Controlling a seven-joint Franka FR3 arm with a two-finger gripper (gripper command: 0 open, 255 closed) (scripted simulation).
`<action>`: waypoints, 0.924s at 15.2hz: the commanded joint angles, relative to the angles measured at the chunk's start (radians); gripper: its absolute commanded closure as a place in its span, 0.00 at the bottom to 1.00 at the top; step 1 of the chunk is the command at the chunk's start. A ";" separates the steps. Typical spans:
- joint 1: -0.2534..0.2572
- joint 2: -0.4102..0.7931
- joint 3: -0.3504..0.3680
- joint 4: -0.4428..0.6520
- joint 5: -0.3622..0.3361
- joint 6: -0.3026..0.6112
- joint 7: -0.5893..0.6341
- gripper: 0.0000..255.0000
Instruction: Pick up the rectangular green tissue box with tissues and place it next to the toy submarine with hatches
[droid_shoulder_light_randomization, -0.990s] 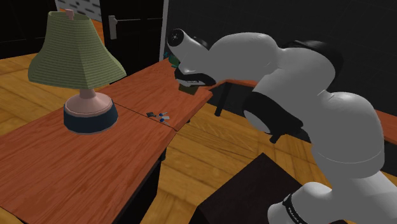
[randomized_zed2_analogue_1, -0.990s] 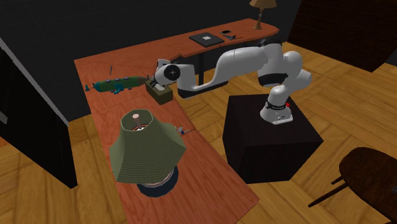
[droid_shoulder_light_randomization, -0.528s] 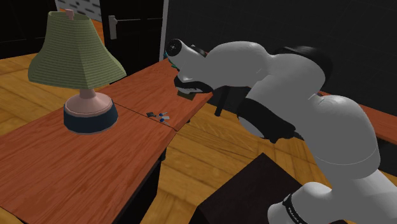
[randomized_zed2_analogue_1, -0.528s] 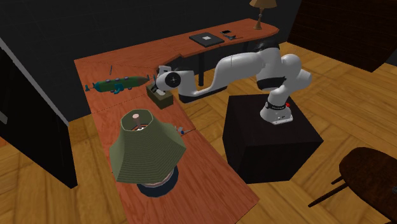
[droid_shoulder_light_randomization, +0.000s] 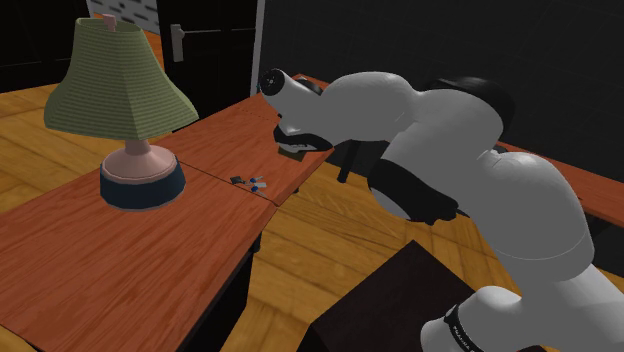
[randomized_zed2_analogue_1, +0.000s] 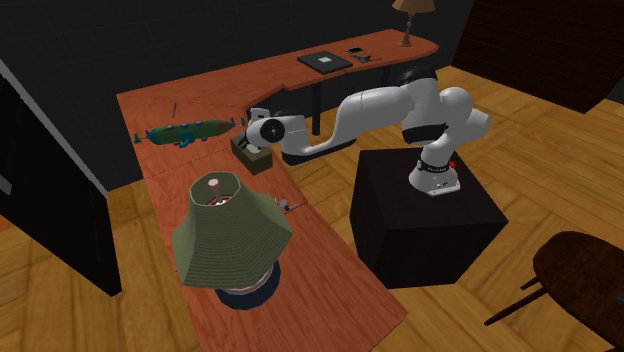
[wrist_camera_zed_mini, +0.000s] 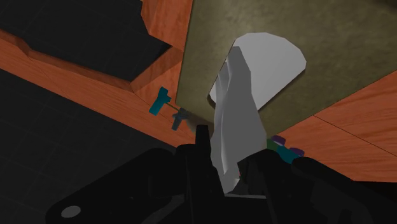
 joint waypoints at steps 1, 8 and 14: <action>0.000 0.000 0.000 0.000 0.000 0.000 0.000 1.00; 0.000 0.000 0.000 0.000 0.000 0.000 0.000 0.00; 0.115 0.060 -0.048 -0.049 -0.021 -0.064 0.014 0.00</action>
